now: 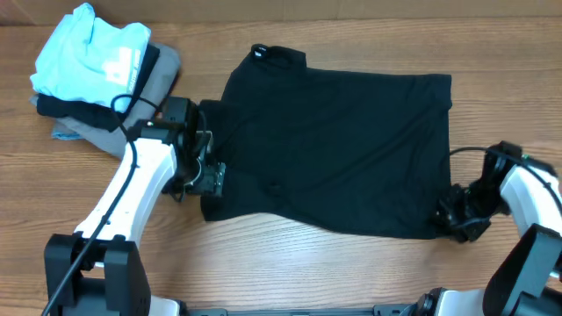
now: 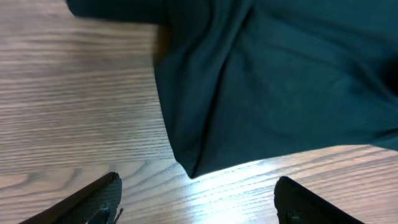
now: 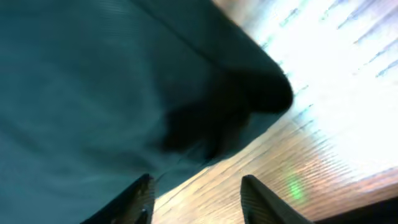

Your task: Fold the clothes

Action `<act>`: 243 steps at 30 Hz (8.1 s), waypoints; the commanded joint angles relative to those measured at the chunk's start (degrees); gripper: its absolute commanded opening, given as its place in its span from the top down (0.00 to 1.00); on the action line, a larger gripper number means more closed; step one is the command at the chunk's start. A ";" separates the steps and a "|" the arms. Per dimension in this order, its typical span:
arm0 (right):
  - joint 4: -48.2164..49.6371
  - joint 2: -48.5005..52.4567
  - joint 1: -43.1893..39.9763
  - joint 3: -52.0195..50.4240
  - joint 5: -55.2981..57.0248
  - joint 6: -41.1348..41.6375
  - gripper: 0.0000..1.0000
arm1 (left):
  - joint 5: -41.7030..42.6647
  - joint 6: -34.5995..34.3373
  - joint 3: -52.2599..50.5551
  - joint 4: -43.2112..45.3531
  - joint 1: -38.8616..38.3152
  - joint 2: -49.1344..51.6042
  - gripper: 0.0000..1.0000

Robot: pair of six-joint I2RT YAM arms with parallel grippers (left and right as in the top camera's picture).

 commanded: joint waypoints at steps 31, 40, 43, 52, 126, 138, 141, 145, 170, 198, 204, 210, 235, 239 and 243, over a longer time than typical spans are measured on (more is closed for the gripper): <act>-0.74 -0.20 -0.17 -0.55 8.33 10.95 0.64 | 4.81 2.45 -2.95 3.26 -0.39 -0.50 0.05; 3.41 -0.22 -0.17 -0.46 5.07 6.75 0.64 | 7.28 8.94 -3.17 14.71 -0.39 -0.48 0.08; 4.46 -0.22 -0.17 0.09 3.10 4.15 0.69 | 9.70 11.32 -4.24 17.55 -0.39 -0.35 0.17; 4.90 -0.22 -0.17 4.15 -7.43 -5.73 0.71 | 12.70 15.28 -4.72 21.46 -2.25 5.95 0.35; -1.86 -0.22 -10.49 4.11 -3.23 -0.50 0.96 | 3.85 13.20 20.46 -7.13 -4.50 11.54 0.96; 4.07 -0.22 -10.45 4.15 -15.45 -4.85 0.96 | 3.85 13.27 23.17 -6.43 -4.50 11.32 0.96; 7.39 -0.22 -10.45 4.15 -20.15 -3.74 0.96 | 3.85 14.19 26.71 -5.79 -4.50 11.34 0.95; 11.39 -0.22 -10.45 4.15 -20.22 0.57 0.96 | 3.85 14.95 29.16 -2.99 -4.50 11.34 0.96; 40.35 -0.20 -4.50 4.13 -22.27 5.03 0.83 | -2.16 16.57 28.94 3.87 -4.50 11.72 0.76; 26.93 0.00 -4.15 -3.39 -5.88 1.49 0.45 | -2.01 10.71 12.87 5.64 -3.02 11.72 0.23; 29.97 0.02 -3.96 -5.16 -7.30 1.68 0.50 | 1.09 9.64 9.33 11.23 -3.02 11.72 0.28; 34.34 0.02 -3.93 -5.16 -9.05 1.64 0.63 | 1.09 9.01 9.40 12.17 -3.02 11.72 0.28; 40.54 1.97 -3.96 -8.59 -7.67 1.40 0.91 | 0.87 8.81 9.42 11.39 -2.95 11.72 0.32; 35.43 1.27 -5.31 -6.84 -6.58 1.20 0.96 | 0.85 8.81 9.51 10.14 -2.95 11.72 0.34; 22.80 -0.59 -7.74 -1.42 1.29 1.27 0.96 | 0.35 8.85 9.51 8.87 -2.93 11.72 0.35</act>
